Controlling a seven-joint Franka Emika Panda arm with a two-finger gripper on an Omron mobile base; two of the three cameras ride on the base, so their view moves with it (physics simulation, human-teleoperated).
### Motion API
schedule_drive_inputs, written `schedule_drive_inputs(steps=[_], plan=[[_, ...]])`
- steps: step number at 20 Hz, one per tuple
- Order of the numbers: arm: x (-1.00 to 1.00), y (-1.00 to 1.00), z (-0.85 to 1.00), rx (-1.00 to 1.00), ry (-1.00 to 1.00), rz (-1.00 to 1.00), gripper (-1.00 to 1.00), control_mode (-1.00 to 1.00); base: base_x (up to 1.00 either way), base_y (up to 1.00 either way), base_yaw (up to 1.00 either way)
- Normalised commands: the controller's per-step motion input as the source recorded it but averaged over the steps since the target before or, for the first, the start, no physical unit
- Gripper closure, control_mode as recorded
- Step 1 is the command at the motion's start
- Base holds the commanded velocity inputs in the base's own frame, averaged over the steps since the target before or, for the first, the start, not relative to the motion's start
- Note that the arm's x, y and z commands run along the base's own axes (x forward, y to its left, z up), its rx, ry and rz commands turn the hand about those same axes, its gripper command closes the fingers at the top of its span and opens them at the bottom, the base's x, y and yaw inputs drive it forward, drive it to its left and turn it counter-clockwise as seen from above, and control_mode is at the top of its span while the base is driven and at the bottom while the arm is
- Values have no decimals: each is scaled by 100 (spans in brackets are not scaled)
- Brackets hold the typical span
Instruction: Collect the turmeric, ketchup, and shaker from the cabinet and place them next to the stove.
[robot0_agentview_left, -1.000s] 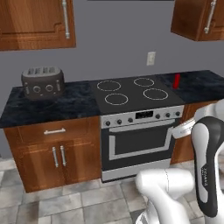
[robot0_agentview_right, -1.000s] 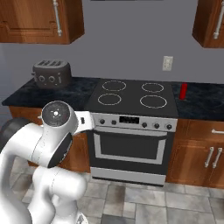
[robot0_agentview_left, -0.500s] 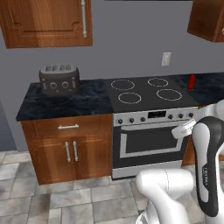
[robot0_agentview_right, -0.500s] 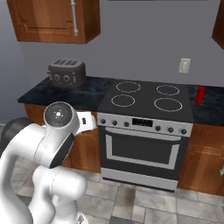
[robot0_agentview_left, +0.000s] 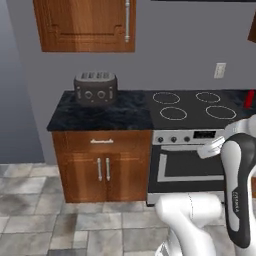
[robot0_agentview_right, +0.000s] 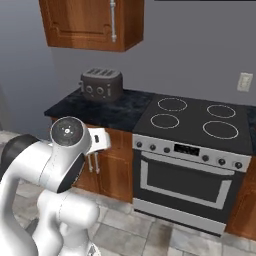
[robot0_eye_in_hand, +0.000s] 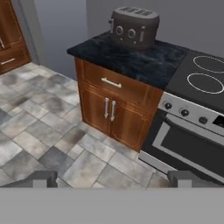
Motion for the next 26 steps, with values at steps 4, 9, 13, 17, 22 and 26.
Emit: schedule_drive_inputs(steps=[4, 9, 13, 17, 22, 26], plan=[[0, 0, 0, 0, 0, 0, -100, 100, -17, 99, 44], [0, 0, 0, 0, 0, 0, -100, 100, -11, 93, 46], [0, 0, 0, 0, 0, 0, -100, 100, -8, 84, 51], [0, 0, 0, 0, 0, 0, -100, 100, -12, 81, 53], [0, 0, 0, 0, 0, 0, -100, 100, -12, 83, 52], [0, 0, 0, 0, 0, 0, -100, 100, 0, 71, 50]])
